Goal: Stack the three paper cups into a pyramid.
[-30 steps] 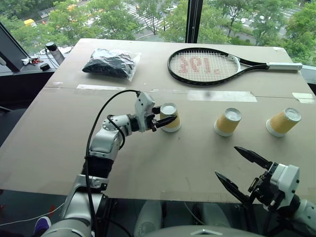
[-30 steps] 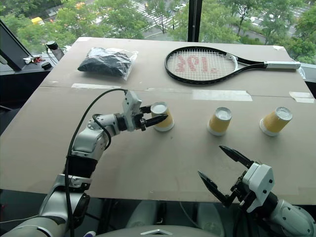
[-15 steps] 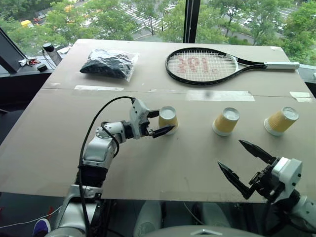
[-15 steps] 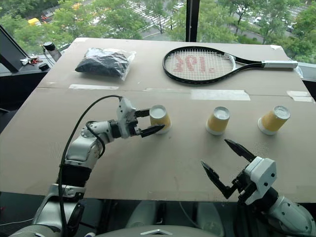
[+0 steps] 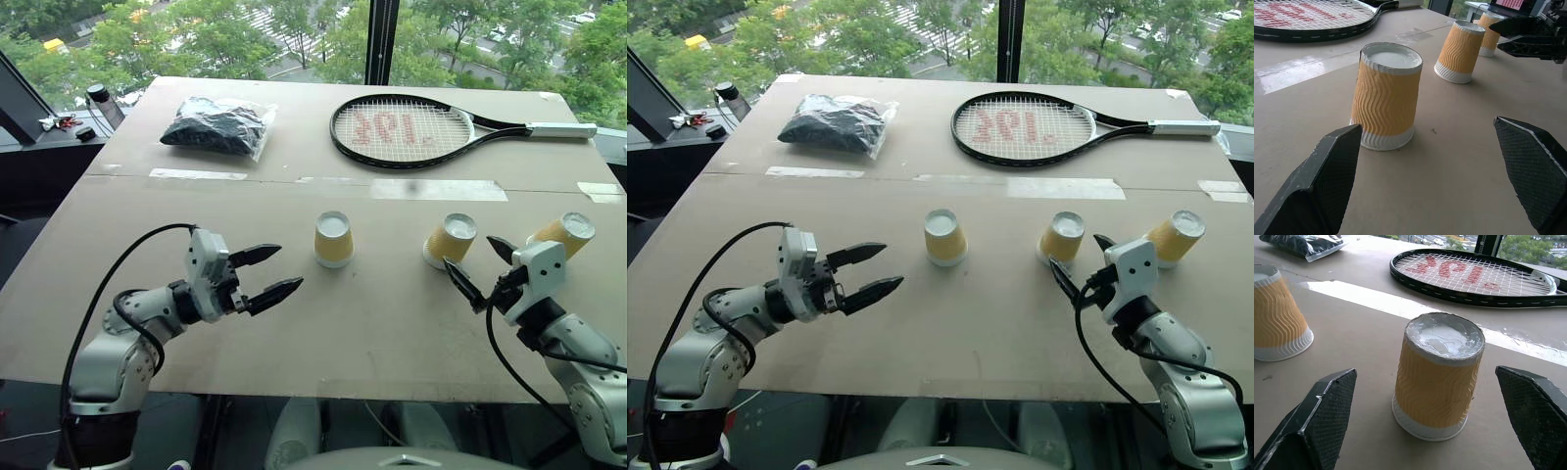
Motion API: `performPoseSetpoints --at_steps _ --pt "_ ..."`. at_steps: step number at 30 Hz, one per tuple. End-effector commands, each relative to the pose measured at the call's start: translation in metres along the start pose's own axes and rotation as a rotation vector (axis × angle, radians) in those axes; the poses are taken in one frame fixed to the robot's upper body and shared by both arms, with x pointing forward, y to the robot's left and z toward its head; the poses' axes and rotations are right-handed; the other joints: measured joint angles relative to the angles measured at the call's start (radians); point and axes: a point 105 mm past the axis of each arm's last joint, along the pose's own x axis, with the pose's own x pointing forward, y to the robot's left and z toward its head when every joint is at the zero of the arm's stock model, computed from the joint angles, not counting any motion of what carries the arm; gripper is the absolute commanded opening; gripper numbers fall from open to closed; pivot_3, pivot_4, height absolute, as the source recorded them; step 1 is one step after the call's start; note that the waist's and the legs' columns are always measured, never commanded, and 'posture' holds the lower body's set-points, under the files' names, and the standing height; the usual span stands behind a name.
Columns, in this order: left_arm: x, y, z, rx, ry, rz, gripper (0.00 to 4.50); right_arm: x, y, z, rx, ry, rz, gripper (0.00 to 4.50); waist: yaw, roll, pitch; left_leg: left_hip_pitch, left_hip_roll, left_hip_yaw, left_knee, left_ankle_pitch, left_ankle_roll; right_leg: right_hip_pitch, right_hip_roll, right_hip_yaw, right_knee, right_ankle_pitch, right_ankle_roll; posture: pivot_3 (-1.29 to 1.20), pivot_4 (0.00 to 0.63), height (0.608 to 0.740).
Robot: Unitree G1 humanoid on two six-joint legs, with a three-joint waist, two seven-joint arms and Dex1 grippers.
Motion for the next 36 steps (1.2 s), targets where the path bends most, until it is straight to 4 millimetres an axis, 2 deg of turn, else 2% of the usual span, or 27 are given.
performPoseSetpoints --at_steps 1,6,15,17,20,21,22,23,28,32,36 --pt "-0.011 -0.015 0.014 0.036 -0.062 -0.040 4.42 0.011 -0.008 0.006 0.020 -0.015 -0.035 4.50 0.001 0.000 0.000 0.000 0.000 0.000 0.000 0.000 0.000 0.000 0.000 0.000 0.000 0.000 0.000 0.00 0.150 0.740" --pt "-0.025 -0.024 0.009 0.007 -0.040 -0.049 4.42 0.029 -0.012 0.006 0.071 -0.016 -0.028 4.50 0.002 0.001 0.000 0.000 0.000 0.000 0.000 0.000 0.001 0.000 0.000 0.000 0.000 0.000 0.000 0.00 0.150 0.740" --pt "-0.028 -0.032 0.005 -0.021 -0.037 -0.043 4.42 0.046 -0.017 0.006 0.084 -0.012 -0.019 4.50 -0.001 0.001 0.001 0.000 0.000 0.000 0.000 -0.001 0.001 0.000 0.000 0.000 0.000 0.000 0.000 0.00 0.150 0.740" --pt "-0.028 -0.032 0.004 -0.024 -0.036 -0.039 4.50 0.047 -0.017 0.009 0.083 -0.023 -0.005 4.10 -0.001 0.001 0.001 0.000 0.000 0.000 0.000 -0.001 0.001 0.000 0.001 0.000 0.000 0.000 0.000 0.00 0.150 0.740" --pt "-0.028 -0.031 0.003 -0.027 -0.037 -0.034 4.50 0.047 -0.013 0.015 0.077 -0.048 0.024 3.04 -0.001 0.001 0.001 0.000 0.000 0.000 0.000 -0.001 0.001 0.000 0.001 0.000 0.000 0.000 0.000 0.00 0.150 0.740" --pt "-0.028 -0.031 0.003 -0.027 -0.038 -0.033 4.50 0.047 -0.012 0.017 0.076 -0.054 0.032 2.56 -0.001 0.001 0.001 0.000 0.000 0.000 0.000 -0.001 0.001 0.000 0.001 0.000 0.000 0.000 0.000 0.00 0.150 0.740" --pt "-0.028 -0.031 0.003 -0.029 -0.038 -0.031 4.50 0.046 -0.008 0.019 0.068 -0.060 0.055 2.32 -0.002 0.001 0.001 0.000 0.000 0.000 0.000 -0.001 0.001 0.000 0.001 0.000 0.000 0.000 0.000 0.00 0.150 0.740" --pt "-0.028 -0.031 0.003 -0.031 -0.038 -0.030 4.50 0.046 -0.006 0.020 0.062 -0.062 0.072 2.32 -0.002 0.002 0.001 0.000 0.000 0.000 0.000 -0.001 0.001 0.000 0.001 0.000 0.000 0.000 0.000 0.00 0.150 0.740" --pt "-0.035 -0.025 -0.005 -0.026 -0.026 0.017 4.50 0.043 0.042 0.040 0.035 -0.105 0.357 2.32 -0.014 0.002 0.001 0.000 0.000 0.000 -0.001 -0.001 0.001 -0.001 0.000 0.000 0.000 0.000 0.000 0.00 0.150 0.740" --pt "-0.037 -0.023 -0.008 -0.031 -0.024 0.025 4.50 0.049 0.059 0.041 -0.016 -0.101 0.445 2.32 -0.022 0.002 0.001 0.000 0.000 0.000 -0.001 -0.001 0.001 -0.001 0.000 0.000 0.000 0.000 0.000 0.00 0.150 0.740" --pt "-0.040 -0.022 -0.010 -0.036 -0.019 0.030 4.50 0.061 0.079 0.034 -0.060 -0.069 0.528 2.32 -0.023 0.002 0.001 0.000 0.000 0.000 -0.002 -0.001 0.001 -0.001 0.000 0.000 0.000 0.000 0.000 0.00 0.150 0.740"
